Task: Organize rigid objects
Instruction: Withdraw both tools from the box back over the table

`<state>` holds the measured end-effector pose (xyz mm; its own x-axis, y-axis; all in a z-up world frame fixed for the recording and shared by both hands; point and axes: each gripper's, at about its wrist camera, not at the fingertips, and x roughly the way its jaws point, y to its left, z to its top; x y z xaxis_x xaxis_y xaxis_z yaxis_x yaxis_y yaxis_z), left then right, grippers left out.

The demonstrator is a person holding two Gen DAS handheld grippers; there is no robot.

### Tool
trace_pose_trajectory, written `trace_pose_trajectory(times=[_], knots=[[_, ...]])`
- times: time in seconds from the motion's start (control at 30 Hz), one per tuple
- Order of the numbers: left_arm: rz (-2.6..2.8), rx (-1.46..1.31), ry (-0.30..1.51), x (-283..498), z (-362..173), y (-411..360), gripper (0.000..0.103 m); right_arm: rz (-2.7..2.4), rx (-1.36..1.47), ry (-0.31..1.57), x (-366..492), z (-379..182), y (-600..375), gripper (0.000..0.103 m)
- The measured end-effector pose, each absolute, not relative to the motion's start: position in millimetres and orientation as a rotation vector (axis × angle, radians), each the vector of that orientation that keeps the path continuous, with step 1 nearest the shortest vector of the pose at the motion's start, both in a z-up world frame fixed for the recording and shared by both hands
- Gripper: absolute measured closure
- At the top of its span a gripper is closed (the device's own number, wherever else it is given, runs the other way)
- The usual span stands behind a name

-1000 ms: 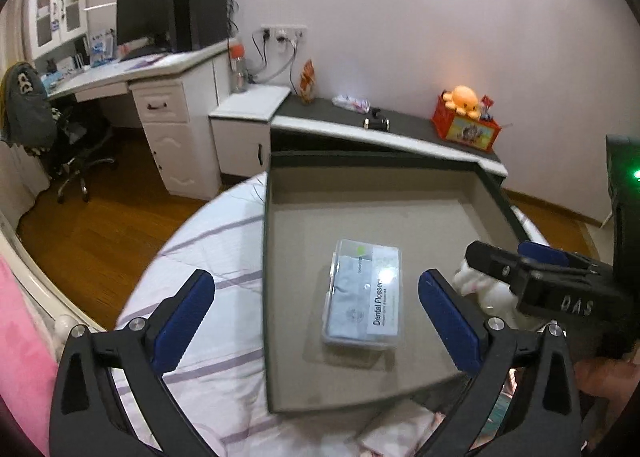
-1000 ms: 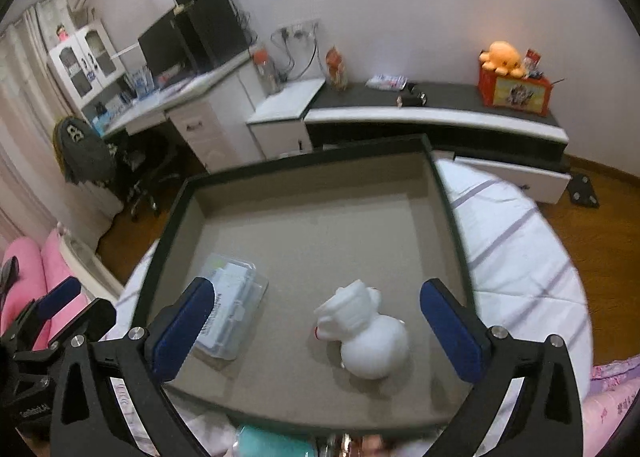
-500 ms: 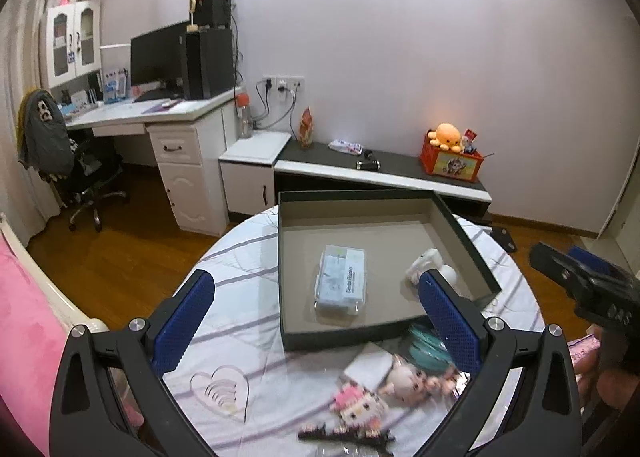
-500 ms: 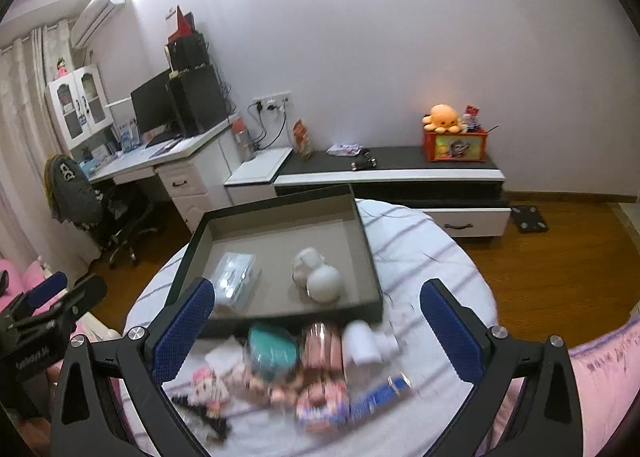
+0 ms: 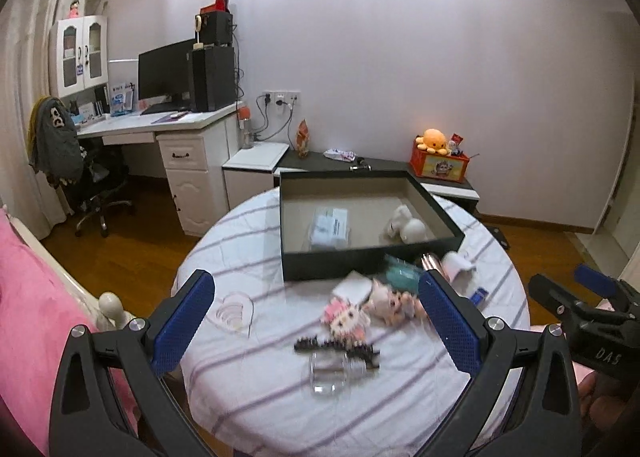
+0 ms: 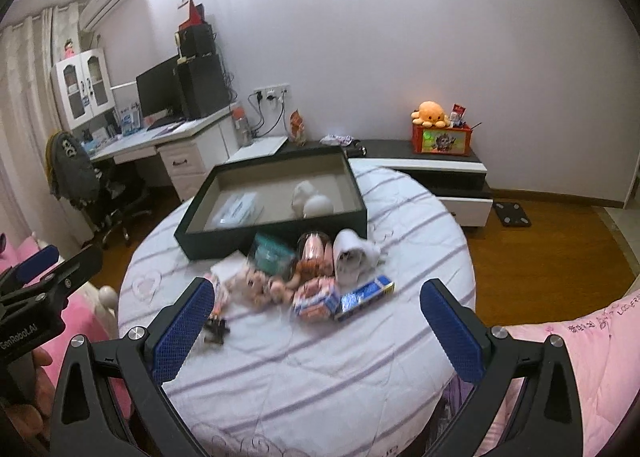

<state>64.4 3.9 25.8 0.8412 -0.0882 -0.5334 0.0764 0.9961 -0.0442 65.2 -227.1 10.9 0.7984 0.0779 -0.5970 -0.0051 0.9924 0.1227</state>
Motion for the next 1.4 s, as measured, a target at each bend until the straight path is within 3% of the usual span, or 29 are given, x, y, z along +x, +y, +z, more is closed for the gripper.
trace_pose_trajectory(times=[1.4], knots=[[-0.136,-0.028,0.765,76,-67,-4,0.000,0.018,0.060,0.804,120,-48,-222,0.000]])
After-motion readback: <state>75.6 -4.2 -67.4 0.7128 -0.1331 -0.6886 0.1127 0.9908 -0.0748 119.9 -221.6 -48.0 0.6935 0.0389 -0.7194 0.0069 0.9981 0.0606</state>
